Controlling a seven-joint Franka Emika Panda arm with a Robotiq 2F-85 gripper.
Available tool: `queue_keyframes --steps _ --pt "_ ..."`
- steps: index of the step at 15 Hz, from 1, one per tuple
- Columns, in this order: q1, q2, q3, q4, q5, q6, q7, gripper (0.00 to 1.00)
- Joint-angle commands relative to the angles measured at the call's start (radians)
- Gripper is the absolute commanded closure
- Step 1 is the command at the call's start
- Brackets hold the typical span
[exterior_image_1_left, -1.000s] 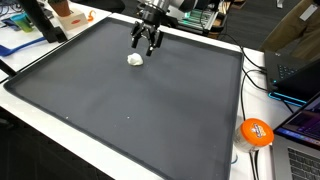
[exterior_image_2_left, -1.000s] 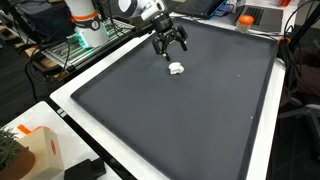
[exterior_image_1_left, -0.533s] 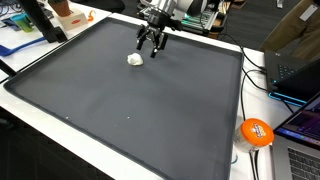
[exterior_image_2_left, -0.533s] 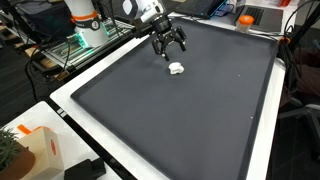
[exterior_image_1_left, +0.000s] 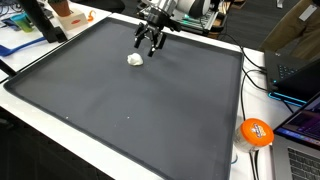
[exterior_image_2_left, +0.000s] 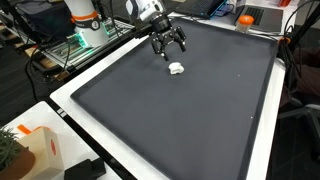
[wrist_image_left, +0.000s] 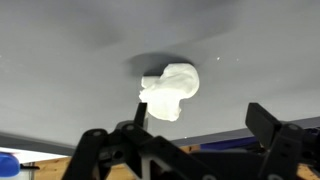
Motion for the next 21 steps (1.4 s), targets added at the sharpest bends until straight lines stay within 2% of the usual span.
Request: queue_keyframes --steps 1,8,21 --pt "-0.054 0.035 0.08 0.018 0.075 0.086 -0.069 0.0" --pt "-0.109 0.075 0.159 0.036 0.109 0.207 -0.11 0.0" --pt "-0.124 0.12 0.188 0.073 0.116 0.211 -0.157 0.0"
